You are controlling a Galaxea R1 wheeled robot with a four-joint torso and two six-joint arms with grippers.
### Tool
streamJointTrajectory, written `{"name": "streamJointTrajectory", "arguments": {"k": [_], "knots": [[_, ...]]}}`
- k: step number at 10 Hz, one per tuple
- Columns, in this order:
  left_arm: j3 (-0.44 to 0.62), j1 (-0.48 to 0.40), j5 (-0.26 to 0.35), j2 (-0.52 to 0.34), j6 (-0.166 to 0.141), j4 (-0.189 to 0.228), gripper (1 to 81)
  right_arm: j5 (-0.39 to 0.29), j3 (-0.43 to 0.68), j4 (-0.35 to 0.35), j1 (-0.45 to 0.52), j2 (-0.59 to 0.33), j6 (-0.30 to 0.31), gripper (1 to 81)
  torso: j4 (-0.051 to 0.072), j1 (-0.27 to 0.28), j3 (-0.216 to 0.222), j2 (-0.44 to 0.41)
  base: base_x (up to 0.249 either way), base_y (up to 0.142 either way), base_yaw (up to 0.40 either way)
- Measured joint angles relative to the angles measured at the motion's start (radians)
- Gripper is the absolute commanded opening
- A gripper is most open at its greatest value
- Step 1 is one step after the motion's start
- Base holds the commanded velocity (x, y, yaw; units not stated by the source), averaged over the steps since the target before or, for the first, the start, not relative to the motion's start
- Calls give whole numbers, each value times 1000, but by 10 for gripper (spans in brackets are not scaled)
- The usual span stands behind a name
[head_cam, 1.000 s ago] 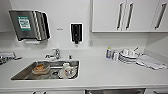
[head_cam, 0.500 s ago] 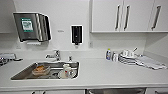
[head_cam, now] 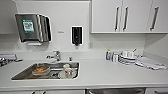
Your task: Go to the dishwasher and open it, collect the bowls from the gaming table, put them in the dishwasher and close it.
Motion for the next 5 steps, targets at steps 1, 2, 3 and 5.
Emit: {"name": "streamJointTrajectory", "arguments": {"k": [1,2,3,5], "knots": [[0,0,0,1,0,0,811,-29,20,0,41,-17,45,811,0,0,0,0,0,0,0],[0,0,0,0,0,0,811,-49,30,0,70,-38,75,811,0,0,0,0,0,0,0],[0,0,0,-1,0,0,811,-73,46,0,102,-55,96,811,-1,0,-4,0,0,0,0],[0,0,-4,-3,0,0,811,-114,102,1,151,-76,113,811,-3,0,-46,0,0,0,0]]}}
